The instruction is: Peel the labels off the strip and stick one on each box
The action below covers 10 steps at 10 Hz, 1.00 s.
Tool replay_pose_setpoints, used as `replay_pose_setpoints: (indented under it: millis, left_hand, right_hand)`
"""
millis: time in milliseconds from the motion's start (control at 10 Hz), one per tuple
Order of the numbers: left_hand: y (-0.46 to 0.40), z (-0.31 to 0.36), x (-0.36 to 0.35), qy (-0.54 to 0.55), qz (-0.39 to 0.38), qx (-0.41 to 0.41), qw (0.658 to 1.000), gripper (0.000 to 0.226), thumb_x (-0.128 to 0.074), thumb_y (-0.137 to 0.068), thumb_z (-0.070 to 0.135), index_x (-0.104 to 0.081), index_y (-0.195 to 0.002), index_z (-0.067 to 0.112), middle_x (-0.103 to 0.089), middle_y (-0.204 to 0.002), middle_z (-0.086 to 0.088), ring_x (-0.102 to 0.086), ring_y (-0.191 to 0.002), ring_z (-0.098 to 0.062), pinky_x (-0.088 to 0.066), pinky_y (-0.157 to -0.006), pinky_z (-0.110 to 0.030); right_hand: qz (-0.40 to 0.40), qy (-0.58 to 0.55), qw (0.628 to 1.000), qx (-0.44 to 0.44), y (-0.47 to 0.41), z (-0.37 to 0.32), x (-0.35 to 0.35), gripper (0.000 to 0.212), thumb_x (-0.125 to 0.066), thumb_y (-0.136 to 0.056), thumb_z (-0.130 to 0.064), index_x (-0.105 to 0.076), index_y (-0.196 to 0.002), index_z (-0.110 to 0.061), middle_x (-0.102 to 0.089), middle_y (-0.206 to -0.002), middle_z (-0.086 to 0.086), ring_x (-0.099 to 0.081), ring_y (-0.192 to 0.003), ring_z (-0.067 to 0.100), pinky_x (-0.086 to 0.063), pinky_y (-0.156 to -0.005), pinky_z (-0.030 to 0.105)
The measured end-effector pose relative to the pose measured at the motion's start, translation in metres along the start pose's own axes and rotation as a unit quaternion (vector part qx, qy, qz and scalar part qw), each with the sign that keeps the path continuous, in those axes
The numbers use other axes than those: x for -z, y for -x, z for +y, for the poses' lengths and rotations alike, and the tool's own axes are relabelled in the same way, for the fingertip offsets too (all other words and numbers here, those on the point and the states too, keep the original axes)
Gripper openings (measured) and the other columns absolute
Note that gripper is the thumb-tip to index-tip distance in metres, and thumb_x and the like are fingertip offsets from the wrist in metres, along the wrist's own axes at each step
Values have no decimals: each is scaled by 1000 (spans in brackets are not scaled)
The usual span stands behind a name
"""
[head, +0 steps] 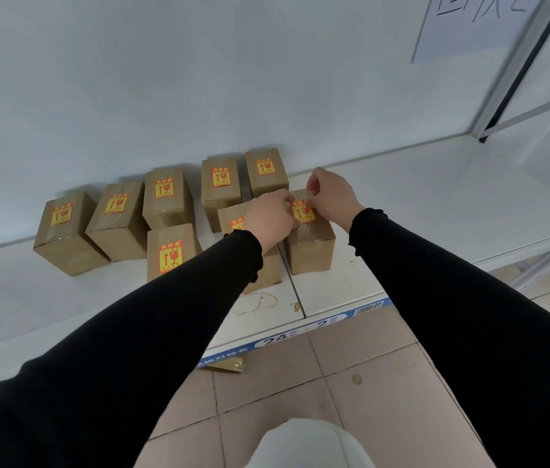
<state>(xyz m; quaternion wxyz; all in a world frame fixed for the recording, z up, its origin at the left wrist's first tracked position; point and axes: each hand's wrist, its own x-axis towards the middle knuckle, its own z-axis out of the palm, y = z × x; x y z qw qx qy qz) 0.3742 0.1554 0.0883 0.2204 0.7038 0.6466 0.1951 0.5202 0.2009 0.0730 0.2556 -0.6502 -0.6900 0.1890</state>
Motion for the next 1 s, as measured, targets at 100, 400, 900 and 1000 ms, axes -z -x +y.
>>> replay_pose_setpoints:
  millis: [100, 400, 900, 1000]
  left_hand:
    - [-1, 0, 1, -2, -8, -1, 1000, 44, -71, -89, 23, -61, -131, 25, -60, -135, -3, -56, -120, -23, -48, -89, -31]
    - [0, 2, 3, -27, -19, 4, 999, 28, -68, -85, 28, -65, -113, 28, -66, -112, 0, -59, -106, -26, -52, -92, -45]
    - [9, -11, 11, -109, -9, -80, 991, 34, -58, -96, 29, -59, -128, 18, -62, -120, -5, -50, -119, -27, -46, -98, -40]
    - [19, -22, 29, -129, -7, -105, 986, 39, -59, -96, 30, -55, -134, 23, -60, -129, -1, -52, -122, -22, -45, -103, -39]
  right_hand:
    - [-7, -7, 1000, 18, 5, 2, 3, 11, -59, -88, -6, -62, -95, -14, -63, -104, 5, -60, -95, 24, -39, -72, 26]
    - [-86, 32, 995, 27, 25, 9, 20, 16, -73, -86, -17, -57, -88, -19, -56, -110, 6, -61, -95, 25, -40, -69, 28]
    - [-18, 129, 988, 85, 46, -5, 18, 13, -59, -96, -20, -62, -106, -13, -57, -108, 9, -59, -95, 27, -38, -72, 28]
    - [-20, 151, 982, 114, 52, -15, 21, 25, -57, -97, -22, -62, -120, -15, -59, -115, 5, -57, -103, 24, -45, -79, 31]
